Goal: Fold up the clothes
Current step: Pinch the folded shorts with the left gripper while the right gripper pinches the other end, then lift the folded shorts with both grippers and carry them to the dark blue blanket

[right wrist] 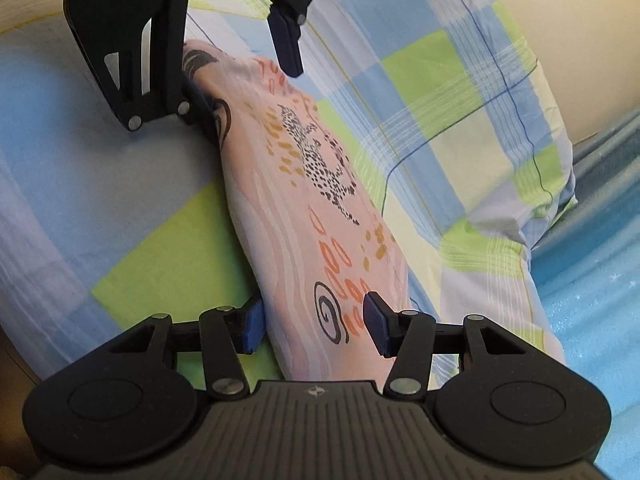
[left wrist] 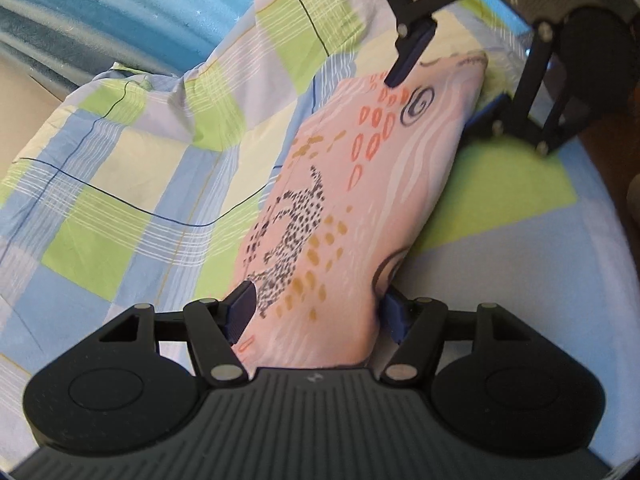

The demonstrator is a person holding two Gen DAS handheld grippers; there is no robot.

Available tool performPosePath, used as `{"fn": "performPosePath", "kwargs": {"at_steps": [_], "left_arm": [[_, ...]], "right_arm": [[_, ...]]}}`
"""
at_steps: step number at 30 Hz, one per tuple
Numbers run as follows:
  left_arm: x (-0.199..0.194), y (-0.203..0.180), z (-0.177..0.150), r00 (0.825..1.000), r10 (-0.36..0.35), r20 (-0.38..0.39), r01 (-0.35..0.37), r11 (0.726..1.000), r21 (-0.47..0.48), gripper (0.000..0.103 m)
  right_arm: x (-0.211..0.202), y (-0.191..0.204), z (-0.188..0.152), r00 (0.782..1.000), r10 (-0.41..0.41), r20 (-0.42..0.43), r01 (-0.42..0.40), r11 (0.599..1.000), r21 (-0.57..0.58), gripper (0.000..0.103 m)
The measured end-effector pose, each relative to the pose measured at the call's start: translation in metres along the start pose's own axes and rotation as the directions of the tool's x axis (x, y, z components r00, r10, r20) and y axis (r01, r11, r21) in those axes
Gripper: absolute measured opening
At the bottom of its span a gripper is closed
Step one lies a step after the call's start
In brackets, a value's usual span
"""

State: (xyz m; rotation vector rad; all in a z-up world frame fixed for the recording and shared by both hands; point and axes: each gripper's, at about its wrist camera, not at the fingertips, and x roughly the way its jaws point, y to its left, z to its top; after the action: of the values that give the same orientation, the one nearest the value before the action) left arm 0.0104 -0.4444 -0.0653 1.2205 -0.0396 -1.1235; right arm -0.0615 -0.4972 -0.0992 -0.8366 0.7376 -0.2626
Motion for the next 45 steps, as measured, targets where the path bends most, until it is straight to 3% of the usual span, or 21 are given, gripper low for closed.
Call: {"fn": "performPosePath", "kwargs": {"at_steps": [3, 7, 13, 18, 25, 29, 35, 40, 45], "left_arm": [[-0.001, -0.008, 0.004, 1.0, 0.01, 0.024, -0.011, 0.998, 0.056, 0.055], [0.0, -0.019, 0.009, 0.998, 0.023, 0.057, -0.031, 0.991, 0.133, 0.054], [0.008, -0.01, 0.0, 0.997, 0.072, 0.001, -0.071, 0.989, 0.133, 0.053], [0.014, -0.016, 0.003, 0.997, 0.073, -0.012, -0.07, 0.983, 0.168, 0.039], [0.019, -0.017, 0.003, 0.998, 0.058, -0.016, -0.054, 0.984, 0.167, 0.03], [0.02, -0.018, 0.004, 0.999, 0.021, -0.033, -0.016, 0.988, 0.156, 0.01], [0.018, -0.015, 0.004, 0.999, 0.02, -0.028, -0.015, 0.989, 0.146, 0.005], [0.0, -0.008, 0.01, 0.995, 0.098, 0.03, -0.102, 0.985, 0.14, 0.004], [-0.016, -0.02, 0.019, 0.99, 0.109, 0.087, -0.125, 0.97, 0.207, 0.004]], "right_arm": [[0.001, 0.003, 0.003, 1.0, -0.002, 0.016, 0.003, 1.0, -0.019, 0.051], [0.002, 0.008, 0.008, 0.999, -0.005, 0.036, 0.007, 0.999, -0.044, 0.051], [0.007, 0.001, 0.001, 0.999, -0.031, -0.015, 0.031, 0.999, -0.033, 0.049], [0.013, 0.004, 0.004, 1.0, -0.023, -0.006, 0.022, 0.997, -0.068, 0.039], [0.019, 0.009, 0.006, 1.0, -0.001, -0.007, 0.001, 0.995, -0.097, 0.028], [0.019, 0.01, 0.006, 1.0, 0.004, -0.013, -0.005, 0.997, -0.081, 0.022], [0.015, 0.001, 0.01, 1.0, 0.006, -0.012, -0.006, 1.0, -0.014, 0.012], [0.0, -0.005, 0.012, 0.999, -0.041, 0.015, 0.041, 0.999, 0.007, 0.011], [-0.027, -0.014, 0.007, 0.997, -0.081, -0.003, 0.081, 0.997, 0.008, 0.011]]}}
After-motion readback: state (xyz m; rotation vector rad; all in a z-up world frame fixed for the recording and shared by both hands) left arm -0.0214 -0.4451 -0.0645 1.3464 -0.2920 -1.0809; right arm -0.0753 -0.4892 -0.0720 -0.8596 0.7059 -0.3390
